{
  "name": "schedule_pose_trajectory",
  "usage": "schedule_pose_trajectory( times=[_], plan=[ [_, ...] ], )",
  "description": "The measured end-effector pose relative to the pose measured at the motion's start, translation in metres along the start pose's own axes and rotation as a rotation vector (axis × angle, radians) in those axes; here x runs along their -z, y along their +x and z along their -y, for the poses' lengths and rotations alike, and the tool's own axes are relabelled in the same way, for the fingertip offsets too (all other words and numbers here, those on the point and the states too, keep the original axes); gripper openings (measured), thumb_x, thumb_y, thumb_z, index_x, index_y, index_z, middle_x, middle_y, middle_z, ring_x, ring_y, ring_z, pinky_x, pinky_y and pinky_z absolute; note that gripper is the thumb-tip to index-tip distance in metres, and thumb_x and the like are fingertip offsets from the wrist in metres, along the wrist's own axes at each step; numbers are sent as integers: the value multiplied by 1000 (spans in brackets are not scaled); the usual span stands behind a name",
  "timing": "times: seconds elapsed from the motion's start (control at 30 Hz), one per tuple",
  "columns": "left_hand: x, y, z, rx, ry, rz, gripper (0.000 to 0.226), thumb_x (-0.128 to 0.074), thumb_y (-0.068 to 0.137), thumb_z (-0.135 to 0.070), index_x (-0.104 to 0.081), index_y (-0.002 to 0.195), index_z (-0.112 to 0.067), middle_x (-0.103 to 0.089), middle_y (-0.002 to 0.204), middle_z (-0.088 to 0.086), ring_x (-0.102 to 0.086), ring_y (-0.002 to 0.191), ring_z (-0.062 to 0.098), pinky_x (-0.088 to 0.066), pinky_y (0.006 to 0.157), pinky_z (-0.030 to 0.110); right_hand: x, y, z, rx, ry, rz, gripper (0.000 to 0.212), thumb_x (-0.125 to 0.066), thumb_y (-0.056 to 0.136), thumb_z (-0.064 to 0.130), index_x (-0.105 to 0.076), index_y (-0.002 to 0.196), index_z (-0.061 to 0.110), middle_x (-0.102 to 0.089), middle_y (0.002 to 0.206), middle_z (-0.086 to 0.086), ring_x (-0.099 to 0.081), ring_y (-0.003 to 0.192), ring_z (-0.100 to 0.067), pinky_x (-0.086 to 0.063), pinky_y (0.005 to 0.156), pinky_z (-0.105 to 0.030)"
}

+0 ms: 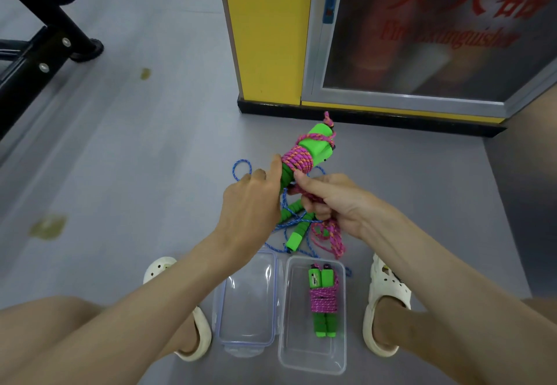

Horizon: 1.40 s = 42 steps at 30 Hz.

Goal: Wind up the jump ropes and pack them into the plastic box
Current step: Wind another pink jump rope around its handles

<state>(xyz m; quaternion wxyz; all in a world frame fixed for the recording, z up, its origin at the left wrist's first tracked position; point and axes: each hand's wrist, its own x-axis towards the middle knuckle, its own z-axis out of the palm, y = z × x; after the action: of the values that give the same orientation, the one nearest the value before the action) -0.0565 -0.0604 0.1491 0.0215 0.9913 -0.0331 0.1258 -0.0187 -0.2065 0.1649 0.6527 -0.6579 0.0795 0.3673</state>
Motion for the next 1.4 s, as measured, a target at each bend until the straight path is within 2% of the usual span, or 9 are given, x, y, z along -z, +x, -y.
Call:
schedule_pose_trajectory(
  times=[0.13, 0.27, 0.37, 0.47, 0.63, 0.87, 1.1, 1.23, 1.4],
  plan=[
    [-12, -6, -5, -130, 77, -153, 68, -73, 55, 3, -60, 121, 1, -68, 101, 21, -64, 66, 31, -46, 46, 30, -2, 2, -2, 19, 72, -62, 49, -62, 67, 59, -57, 67, 10, -47, 43, -1, -27, 34, -7, -24, 37, -19],
    [-15, -9, -10, -164, -154, 0, 80, -80, 67, -22, -46, 137, -1, -59, 124, 17, -59, 105, 34, -53, 76, 39, 7, 6, -4, 54, 56, -74, 42, -59, 87, 46, -50, 64, 13, -48, 46, -1, -28, 36, -7, -24, 40, -19],
    [4, 5, -5, 45, -614, 234, 55, -64, 85, -35, -48, 136, -21, -55, 123, 2, -51, 113, 20, -48, 87, 34, 15, 5, -5, 64, -39, -38, 38, -53, 92, 42, -51, 67, 14, -48, 48, 1, -27, 39, -7, -23, 42, -19],
    [13, 18, 6, 445, -1112, 402, 47, -67, 85, -39, -53, 126, -21, -58, 107, -3, -59, 94, 10, -49, 73, 19, 17, 2, -7, 100, -89, 71, 39, -51, 91, 44, -52, 67, 13, -49, 49, 1, -27, 40, -7, -22, 44, -20],
    [13, 10, 13, 637, -1659, 836, 56, -66, 72, -45, -60, 117, -12, -71, 101, 9, -69, 87, 25, -57, 68, 31, 12, -1, 0, 143, -139, 181, 43, -51, 82, 49, -53, 66, 8, -50, 45, -1, -30, 38, -8, -39, 51, -19],
    [10, 13, 13, 785, -1521, 562, 39, -77, 76, -24, -62, 110, -13, -72, 98, 11, -70, 76, 26, -51, 51, 23, 9, 1, -7, 105, -193, 16, 41, -63, 84, 39, -54, 100, 2, -68, 67, -17, -60, 48, -19, -49, 48, -25],
    [12, 24, 39, 916, -1500, 327, 47, -77, 77, -23, -59, 118, -9, -73, 85, 4, -71, 61, 18, -53, 49, 24, 27, 1, -8, -22, -491, -11, 18, -73, 80, 12, -65, 92, 21, -70, 77, -12, -63, 66, -20, -53, 80, -41],
    [10, 22, 52, 947, -1399, 204, 44, -77, 78, -18, -58, 116, -8, -70, 91, 8, -69, 61, 19, -51, 45, 20, 35, -1, -5, -72, -448, -40, 16, -62, 84, 0, -67, 86, 15, -70, 75, -12, -61, 60, -17, -54, 62, -29],
    [4, 20, 75, 976, -1314, 89, 39, -78, 78, -16, -60, 111, -6, -69, 92, 13, -67, 68, 27, -53, 47, 23, 51, 0, -6, -139, -501, -99, 4, -70, 82, 8, -70, 83, 12, -68, 78, -11, -58, 67, -17, -49, 68, -28]
  ],
)
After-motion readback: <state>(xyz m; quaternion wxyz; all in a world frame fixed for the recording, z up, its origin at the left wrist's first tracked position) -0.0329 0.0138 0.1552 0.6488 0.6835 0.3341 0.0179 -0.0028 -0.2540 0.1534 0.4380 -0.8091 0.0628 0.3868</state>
